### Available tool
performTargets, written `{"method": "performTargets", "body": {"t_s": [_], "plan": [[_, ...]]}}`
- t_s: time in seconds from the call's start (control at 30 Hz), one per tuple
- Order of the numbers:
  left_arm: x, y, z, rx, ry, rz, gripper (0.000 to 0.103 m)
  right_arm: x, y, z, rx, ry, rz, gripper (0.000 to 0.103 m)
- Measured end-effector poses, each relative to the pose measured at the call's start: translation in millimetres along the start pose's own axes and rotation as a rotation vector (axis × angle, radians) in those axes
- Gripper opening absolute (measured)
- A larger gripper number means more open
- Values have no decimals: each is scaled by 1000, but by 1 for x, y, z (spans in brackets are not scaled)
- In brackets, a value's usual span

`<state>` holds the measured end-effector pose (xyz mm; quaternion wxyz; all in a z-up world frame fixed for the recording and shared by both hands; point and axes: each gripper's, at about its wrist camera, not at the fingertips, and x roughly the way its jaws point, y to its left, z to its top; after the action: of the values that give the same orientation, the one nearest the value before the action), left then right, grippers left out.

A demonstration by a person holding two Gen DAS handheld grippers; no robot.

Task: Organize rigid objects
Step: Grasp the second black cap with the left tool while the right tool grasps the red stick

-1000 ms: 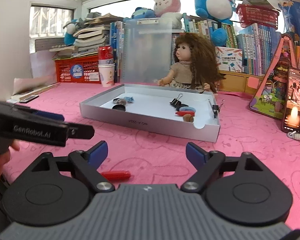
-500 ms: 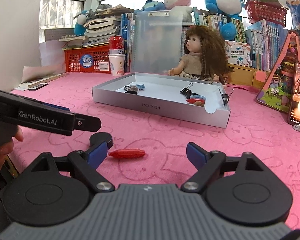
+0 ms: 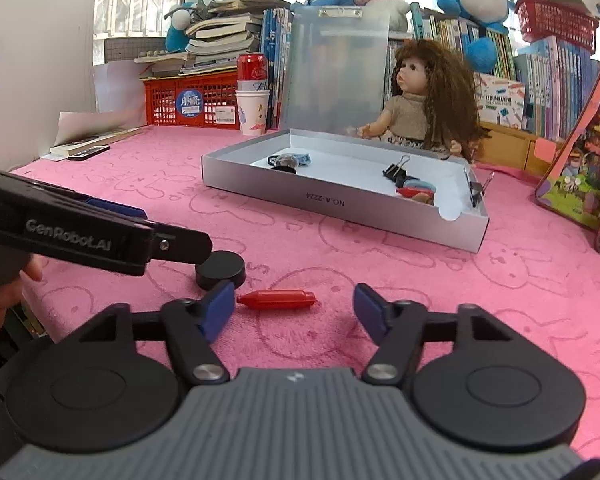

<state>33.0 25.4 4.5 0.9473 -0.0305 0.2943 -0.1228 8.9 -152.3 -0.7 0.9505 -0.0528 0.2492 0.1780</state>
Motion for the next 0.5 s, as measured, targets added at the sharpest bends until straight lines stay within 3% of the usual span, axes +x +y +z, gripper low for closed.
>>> {"method": "performTargets", "body": {"t_s": [0.3, 0.5], "plan": [[-2, -1, -1, -10, -11, -6, 79, 3, -1, 0, 10, 8, 22, 50], [-2, -7, -3, 8, -16, -14, 79, 3, -4, 2, 46, -1, 1, 50]]}}
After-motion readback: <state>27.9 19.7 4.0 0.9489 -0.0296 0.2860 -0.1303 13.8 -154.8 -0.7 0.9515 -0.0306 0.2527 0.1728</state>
